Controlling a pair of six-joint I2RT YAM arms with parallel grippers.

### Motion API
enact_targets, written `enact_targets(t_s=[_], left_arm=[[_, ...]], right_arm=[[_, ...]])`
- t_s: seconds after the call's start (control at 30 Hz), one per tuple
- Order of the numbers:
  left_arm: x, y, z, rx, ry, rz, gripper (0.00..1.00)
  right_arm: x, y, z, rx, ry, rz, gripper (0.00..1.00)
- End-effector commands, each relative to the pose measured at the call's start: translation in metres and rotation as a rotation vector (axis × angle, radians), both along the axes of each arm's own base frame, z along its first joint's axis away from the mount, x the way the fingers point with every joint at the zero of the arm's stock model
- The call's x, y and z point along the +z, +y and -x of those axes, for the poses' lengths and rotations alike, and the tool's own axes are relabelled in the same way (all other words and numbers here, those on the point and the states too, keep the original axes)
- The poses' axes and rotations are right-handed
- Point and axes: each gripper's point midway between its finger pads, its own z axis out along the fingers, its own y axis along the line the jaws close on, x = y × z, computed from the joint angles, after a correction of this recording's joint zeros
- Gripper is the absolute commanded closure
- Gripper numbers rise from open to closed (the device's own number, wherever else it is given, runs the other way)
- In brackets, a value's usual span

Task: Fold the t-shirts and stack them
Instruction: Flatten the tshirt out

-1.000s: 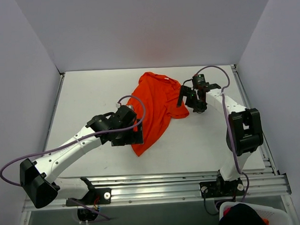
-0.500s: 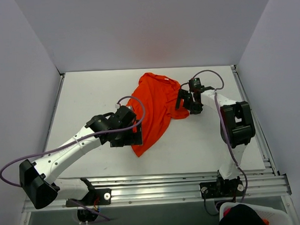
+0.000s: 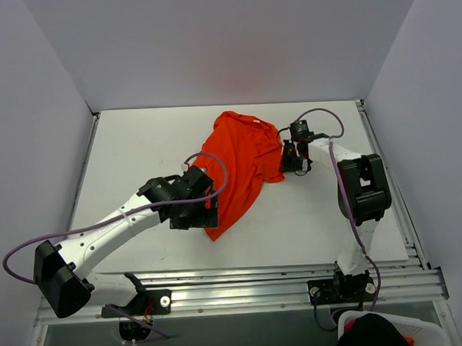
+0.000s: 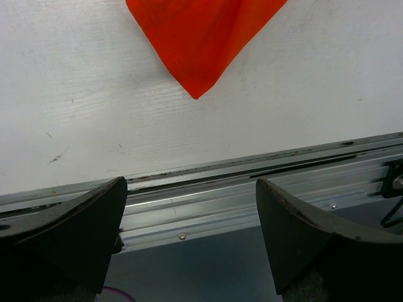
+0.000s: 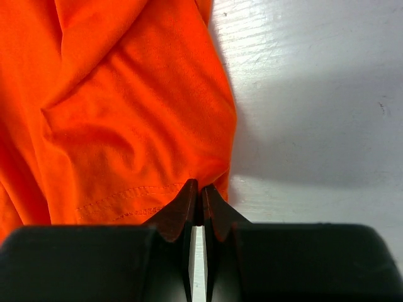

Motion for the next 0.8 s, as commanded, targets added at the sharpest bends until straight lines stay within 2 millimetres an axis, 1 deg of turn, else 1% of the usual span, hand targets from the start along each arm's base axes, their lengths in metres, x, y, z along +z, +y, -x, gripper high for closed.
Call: enact_targets(t_s=[0.0,0.1,0.13,0.23,0.27,0.33,0.43,0.53,0.57,0.73,0.77], left_arm=[[-0.017,0.002,0.003,-0.037,0.017,-0.067,0.08],[-0.031,0.000,0.005,-0.065,0.029,-0.119,0.09],[-0.034,-0.006,0.010,-0.094,0.028,-0.134,0.09],[-0.043,-0.014,0.011,-0.138,0.011,-0.195,0.08],[-0.049,-0.020,0.014,-0.168,0.011,-0.223,0.08],[-0.052,-0.024,0.013,-0.183,0.006,-0.251,0.07],[-0.056,-0.032,0.004,-0.225,-0.021,-0.291,0.07],[-0.066,-0.035,-0.004,-0.260,-0.036,-0.337,0.07],[-0.073,-0.035,-0.007,-0.270,-0.035,-0.365,0.07],[-0.090,-0.047,-0.024,-0.347,-0.073,-0.405,0.08],[-0.096,-0.048,-0.025,-0.360,-0.066,-0.419,0.08]], right_arm=[[-0.001,0.002,0.005,0.016,0.017,0.001,1.00],[0.004,-0.002,0.005,0.011,0.007,0.010,1.00],[0.006,-0.004,0.005,0.006,0.005,0.013,1.00],[0.011,-0.009,0.005,0.001,-0.003,0.025,1.00],[0.012,-0.012,0.005,-0.002,-0.002,0.032,1.00],[0.012,-0.015,0.006,-0.006,0.002,0.036,1.00],[0.013,-0.018,0.007,-0.013,0.004,0.037,1.00],[0.015,-0.021,0.008,-0.014,0.002,0.038,1.00],[0.015,-0.022,0.009,-0.017,0.003,0.040,1.00],[0.017,-0.026,0.012,-0.017,0.005,0.040,1.00],[0.017,-0.027,0.012,-0.019,0.005,0.040,1.00]])
